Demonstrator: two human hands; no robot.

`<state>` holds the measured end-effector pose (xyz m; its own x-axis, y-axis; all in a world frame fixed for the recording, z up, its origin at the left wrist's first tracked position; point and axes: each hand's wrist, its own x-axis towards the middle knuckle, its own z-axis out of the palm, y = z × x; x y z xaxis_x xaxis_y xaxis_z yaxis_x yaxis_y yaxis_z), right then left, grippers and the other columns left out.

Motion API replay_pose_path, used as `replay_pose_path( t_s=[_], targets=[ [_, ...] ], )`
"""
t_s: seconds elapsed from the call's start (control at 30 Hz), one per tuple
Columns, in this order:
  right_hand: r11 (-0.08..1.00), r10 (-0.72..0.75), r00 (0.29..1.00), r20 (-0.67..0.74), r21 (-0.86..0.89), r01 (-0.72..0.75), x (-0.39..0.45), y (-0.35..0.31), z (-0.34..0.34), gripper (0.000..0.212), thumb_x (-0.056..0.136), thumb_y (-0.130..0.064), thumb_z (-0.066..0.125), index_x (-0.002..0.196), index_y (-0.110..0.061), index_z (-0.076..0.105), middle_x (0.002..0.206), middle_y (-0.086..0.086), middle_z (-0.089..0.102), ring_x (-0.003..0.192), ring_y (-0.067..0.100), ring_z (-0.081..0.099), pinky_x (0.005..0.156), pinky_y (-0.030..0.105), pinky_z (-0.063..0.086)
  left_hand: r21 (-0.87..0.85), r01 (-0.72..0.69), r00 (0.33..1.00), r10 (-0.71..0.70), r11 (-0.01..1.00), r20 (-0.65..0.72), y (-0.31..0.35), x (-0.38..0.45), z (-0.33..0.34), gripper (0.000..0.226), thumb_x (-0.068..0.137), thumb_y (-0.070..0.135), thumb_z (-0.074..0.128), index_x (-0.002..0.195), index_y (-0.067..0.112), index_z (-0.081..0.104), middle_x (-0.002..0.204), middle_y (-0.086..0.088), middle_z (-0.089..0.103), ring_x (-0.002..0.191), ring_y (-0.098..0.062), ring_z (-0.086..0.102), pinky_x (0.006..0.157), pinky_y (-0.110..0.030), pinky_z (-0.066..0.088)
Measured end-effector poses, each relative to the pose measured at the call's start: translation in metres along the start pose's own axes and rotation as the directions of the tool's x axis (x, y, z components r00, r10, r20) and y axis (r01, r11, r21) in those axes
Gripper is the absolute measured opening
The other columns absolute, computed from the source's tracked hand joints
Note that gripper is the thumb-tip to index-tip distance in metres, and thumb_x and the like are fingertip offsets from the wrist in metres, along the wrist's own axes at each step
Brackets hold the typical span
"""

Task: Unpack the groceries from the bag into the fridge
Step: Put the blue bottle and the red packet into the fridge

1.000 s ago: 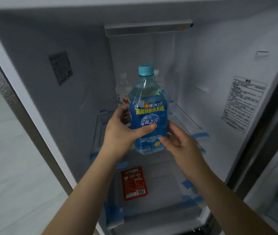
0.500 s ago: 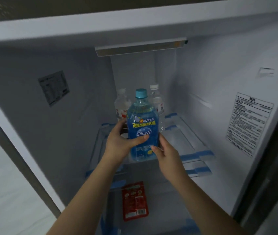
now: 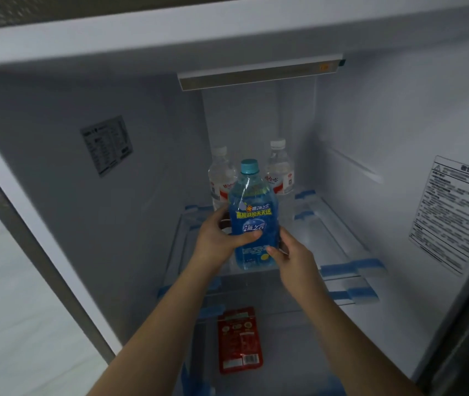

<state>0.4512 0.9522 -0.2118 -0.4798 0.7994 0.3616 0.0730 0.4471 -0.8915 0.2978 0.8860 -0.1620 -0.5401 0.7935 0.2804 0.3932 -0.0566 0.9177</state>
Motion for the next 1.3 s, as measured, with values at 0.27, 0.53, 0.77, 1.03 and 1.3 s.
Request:
replay_pose_path(
  t_s=[0.27,0.53,0.77,1.03,1.3],
  targets=[
    [0.996,-0.015,0.999,-0.038,-0.088,0.012,0.013,0.010,0.004,0.045,0.094,-0.016,0.058,0.137,-0.028,0.049,0.115,-0.008,0.067,0.106,0.002,0.061,0.088,0.019,0.050,0.021,-0.036,0.999,0.036,0.999,0.026,-0.015,0.017,0.004,0.068,0.063,0.022,0.092,0.123,0.019,0.062,0.115,0.003,0.070,0.104,-0.010,0.066,0.082,-0.028,0.058],
    [0.985,-0.040,0.998,-0.048,-0.168,0.031,0.022,0.013,0.007,0.044,0.094,-0.015,0.059,0.137,-0.021,0.050,0.115,-0.002,0.069,0.104,0.006,0.062,0.084,0.011,0.045,0.045,-0.023,1.000,0.022,0.999,0.017,-0.018,0.019,0.010,0.072,0.069,0.023,0.089,0.131,0.019,0.051,0.115,0.010,0.063,0.106,-0.005,0.061,0.078,-0.009,0.049],
    [0.980,-0.007,1.000,0.001,-0.199,0.007,0.022,0.007,0.001,0.046,0.094,-0.016,0.060,0.138,-0.019,0.049,0.117,-0.002,0.066,0.104,0.005,0.058,0.079,-0.002,0.037,0.053,-0.013,1.000,0.012,0.999,0.010,-0.015,0.016,0.011,0.073,0.069,0.027,0.088,0.131,0.022,0.051,0.119,0.009,0.062,0.103,0.000,0.059,0.073,-0.006,0.047],
    [0.941,0.076,0.997,0.023,-0.333,-0.064,0.005,-0.013,-0.017,0.036,0.096,-0.030,0.055,0.129,-0.016,0.055,0.120,0.002,0.065,0.096,0.014,0.063,0.082,0.025,0.048,0.084,0.014,0.996,-0.006,0.996,-0.092,-0.004,-0.006,-0.003,0.084,0.077,0.036,0.081,0.147,0.021,0.037,0.125,0.003,0.054,0.115,-0.011,0.053,0.096,-0.032,0.049],
    [0.681,-0.062,0.998,-0.005,-0.731,0.038,-0.042,-0.032,-0.021,0.045,0.094,-0.038,0.054,0.129,-0.010,0.056,0.115,0.012,0.065,0.098,0.030,0.062,0.081,0.042,0.052,0.322,-0.245,0.969,0.241,0.915,0.053,-0.003,-0.075,-0.018,0.056,0.092,0.027,0.065,0.143,0.022,0.043,0.135,0.003,0.051,0.127,-0.009,0.044,0.106,-0.027,0.038]
  ],
)
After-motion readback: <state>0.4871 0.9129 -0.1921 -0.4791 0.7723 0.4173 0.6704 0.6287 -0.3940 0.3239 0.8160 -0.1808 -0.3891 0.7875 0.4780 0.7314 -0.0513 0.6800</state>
